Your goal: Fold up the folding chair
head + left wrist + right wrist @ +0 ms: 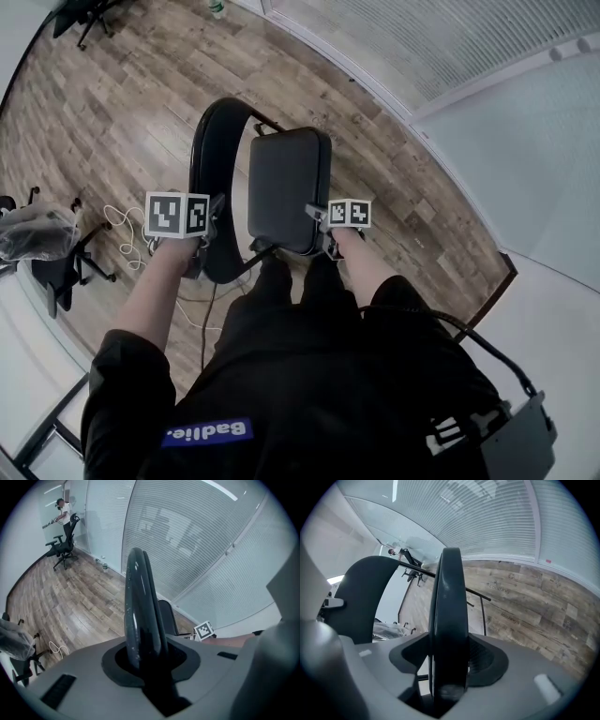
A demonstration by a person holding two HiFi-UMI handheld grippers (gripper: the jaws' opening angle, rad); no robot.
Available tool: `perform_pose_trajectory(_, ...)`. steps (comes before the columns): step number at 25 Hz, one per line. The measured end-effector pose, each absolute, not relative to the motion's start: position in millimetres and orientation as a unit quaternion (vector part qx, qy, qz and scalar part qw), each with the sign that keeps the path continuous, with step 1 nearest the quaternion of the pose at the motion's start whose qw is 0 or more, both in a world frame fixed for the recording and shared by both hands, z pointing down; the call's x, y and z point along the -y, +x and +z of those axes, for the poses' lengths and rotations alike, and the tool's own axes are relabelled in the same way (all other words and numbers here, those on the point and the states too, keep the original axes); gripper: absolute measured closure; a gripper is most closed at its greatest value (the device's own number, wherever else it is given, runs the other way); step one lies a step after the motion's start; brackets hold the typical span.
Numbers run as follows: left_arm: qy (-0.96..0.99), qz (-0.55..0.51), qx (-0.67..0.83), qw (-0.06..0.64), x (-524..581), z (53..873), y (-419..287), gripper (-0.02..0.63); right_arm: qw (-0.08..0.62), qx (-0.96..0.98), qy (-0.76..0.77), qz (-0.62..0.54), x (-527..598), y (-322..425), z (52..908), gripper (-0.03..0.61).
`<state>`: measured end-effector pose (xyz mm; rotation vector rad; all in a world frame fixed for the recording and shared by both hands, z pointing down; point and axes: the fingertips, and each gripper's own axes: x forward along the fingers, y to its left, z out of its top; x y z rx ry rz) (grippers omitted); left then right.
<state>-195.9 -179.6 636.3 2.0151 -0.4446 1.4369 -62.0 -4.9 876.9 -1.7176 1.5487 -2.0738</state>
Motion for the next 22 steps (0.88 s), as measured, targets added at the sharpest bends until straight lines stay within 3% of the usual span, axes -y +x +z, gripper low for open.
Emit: perform_pose_trajectory(22, 0.754, 0.544, 0.196, 0.312, 197, 596, -213, 0.526, -0.045, -0.548, -0.513, -0.659, 116, -185, 787, 0.402)
